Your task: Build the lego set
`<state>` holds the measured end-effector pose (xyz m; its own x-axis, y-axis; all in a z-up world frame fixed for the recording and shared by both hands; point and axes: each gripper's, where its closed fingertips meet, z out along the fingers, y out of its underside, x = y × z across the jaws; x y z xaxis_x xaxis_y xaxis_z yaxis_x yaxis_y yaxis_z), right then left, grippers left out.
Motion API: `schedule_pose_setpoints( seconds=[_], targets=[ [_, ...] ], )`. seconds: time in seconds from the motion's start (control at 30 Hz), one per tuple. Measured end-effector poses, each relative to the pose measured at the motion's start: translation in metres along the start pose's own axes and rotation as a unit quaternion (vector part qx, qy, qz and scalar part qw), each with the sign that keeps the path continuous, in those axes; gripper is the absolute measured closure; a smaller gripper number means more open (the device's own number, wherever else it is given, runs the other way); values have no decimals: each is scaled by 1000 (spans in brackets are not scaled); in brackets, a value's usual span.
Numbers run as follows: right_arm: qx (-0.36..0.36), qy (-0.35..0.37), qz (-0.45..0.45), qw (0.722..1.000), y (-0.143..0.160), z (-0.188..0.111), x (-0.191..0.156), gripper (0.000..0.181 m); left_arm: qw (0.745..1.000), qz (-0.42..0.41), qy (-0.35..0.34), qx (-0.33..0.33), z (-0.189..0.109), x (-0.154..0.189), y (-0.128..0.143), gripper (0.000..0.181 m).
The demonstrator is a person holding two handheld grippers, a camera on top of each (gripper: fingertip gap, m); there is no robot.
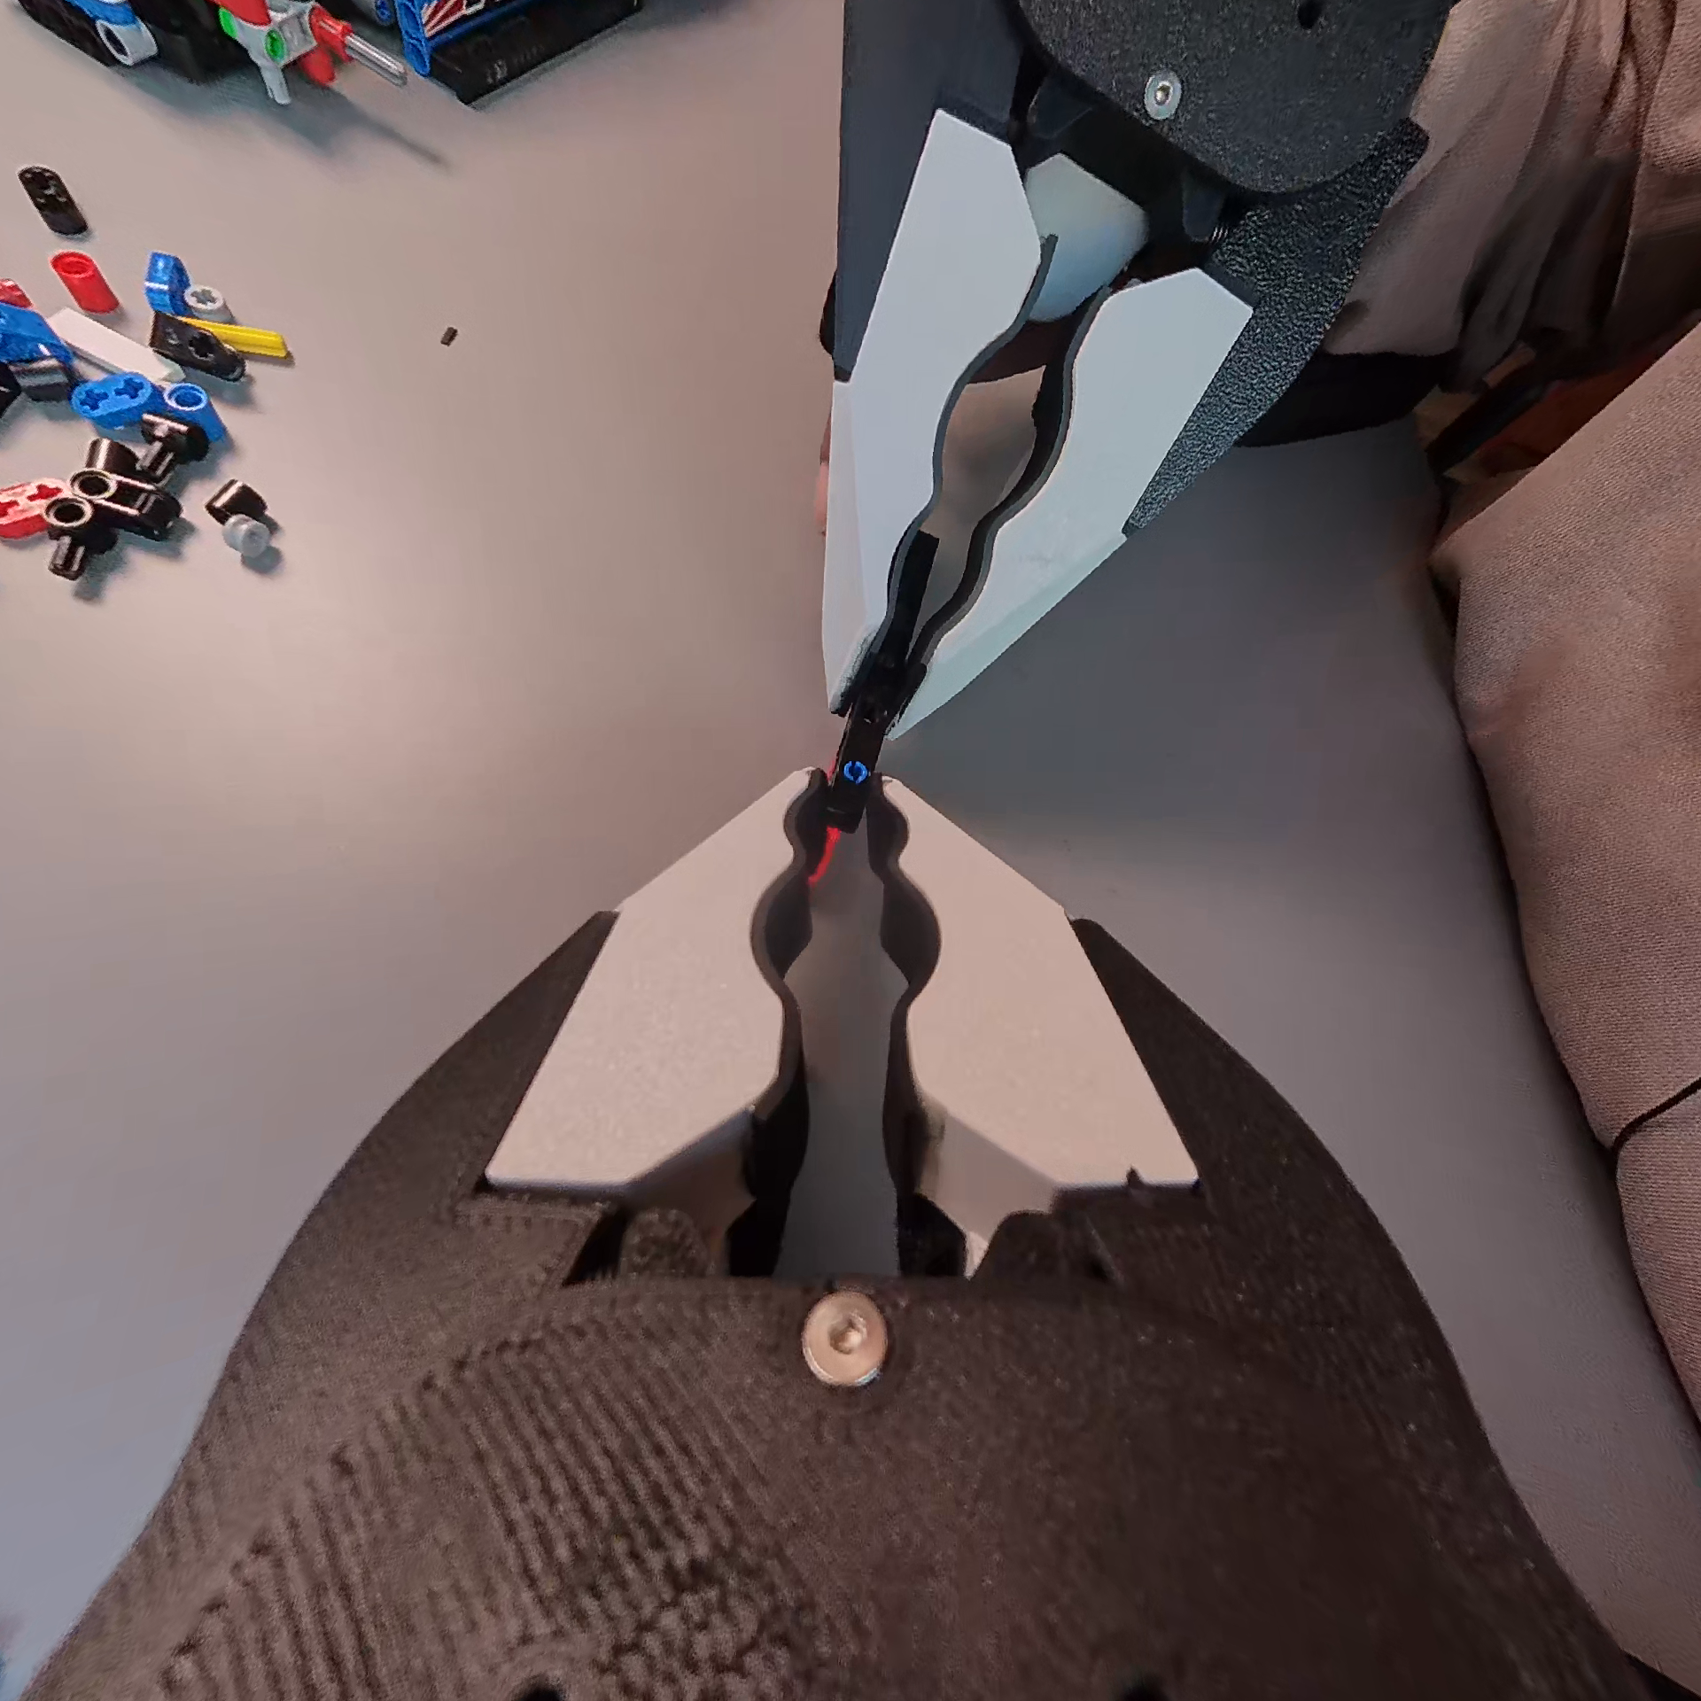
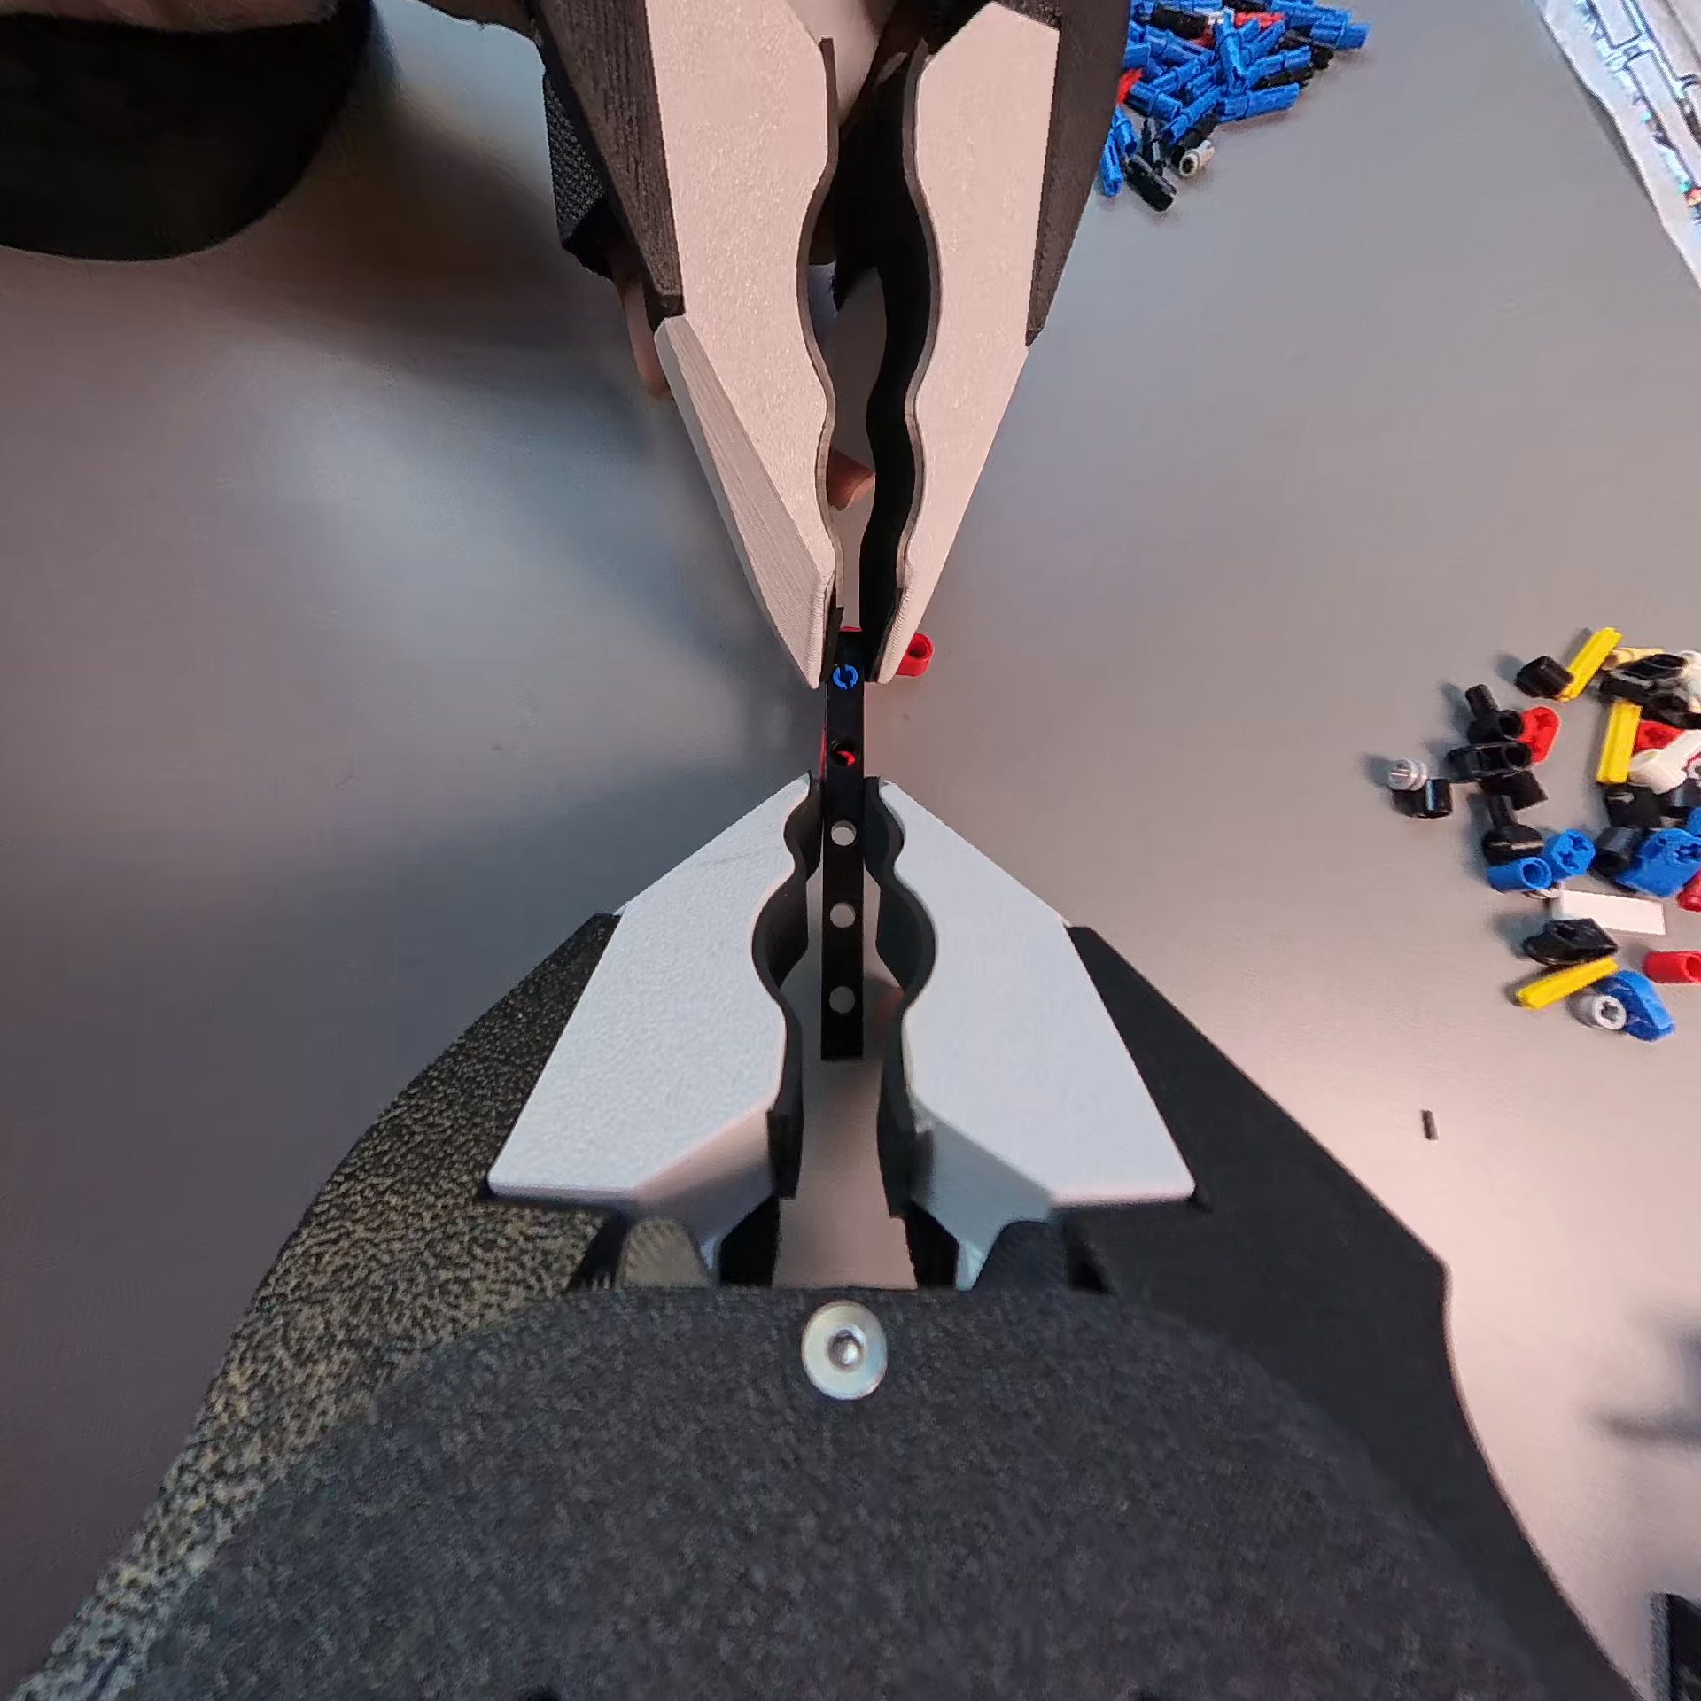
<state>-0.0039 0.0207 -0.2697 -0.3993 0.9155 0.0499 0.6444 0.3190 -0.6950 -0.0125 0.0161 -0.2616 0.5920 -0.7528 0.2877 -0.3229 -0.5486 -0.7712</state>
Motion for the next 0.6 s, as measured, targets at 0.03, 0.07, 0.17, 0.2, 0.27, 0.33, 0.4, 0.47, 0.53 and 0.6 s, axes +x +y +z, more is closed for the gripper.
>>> schedule_pose_setpoints(
  seconds=[0.03,0.07,0.17,0.2,0.27,0.33,0.4,0.47,0.53,0.6],
  targets=[
    [-4,4,2,1000,0,0,0,175,1000,-2,2,0,0,0,0,174],
    [-9,9,0,1000,0,0,0,175,1000,-2,3,0,0,0,0,174],
    [-26,26,-4,999,2,0,-2,174,1000,-5,6,1,0,1,0,174],
    [-29,29,-3,999,2,0,-2,172,1000,-6,7,2,1,1,0,174],
    [-30,33,-1,999,2,0,-3,172,1000,-6,8,0,1,1,0,173],
    [-31,35,3,999,2,-1,-4,172,1000,-6,10,-2,1,2,0,173],
    [-32,36,2,999,2,-1,-5,172,1000,-8,13,-3,1,2,0,173],
    [-33,30,5,999,2,-1,-7,170,1000,-9,16,-4,1,3,1,173],
    [-31,26,12,999,2,-2,-9,167,1000,-9,17,-5,2,4,1,173],
    [-28,29,19,999,3,-3,-9,165,1000,-10,16,-6,3,5,0,173]
  ],
)
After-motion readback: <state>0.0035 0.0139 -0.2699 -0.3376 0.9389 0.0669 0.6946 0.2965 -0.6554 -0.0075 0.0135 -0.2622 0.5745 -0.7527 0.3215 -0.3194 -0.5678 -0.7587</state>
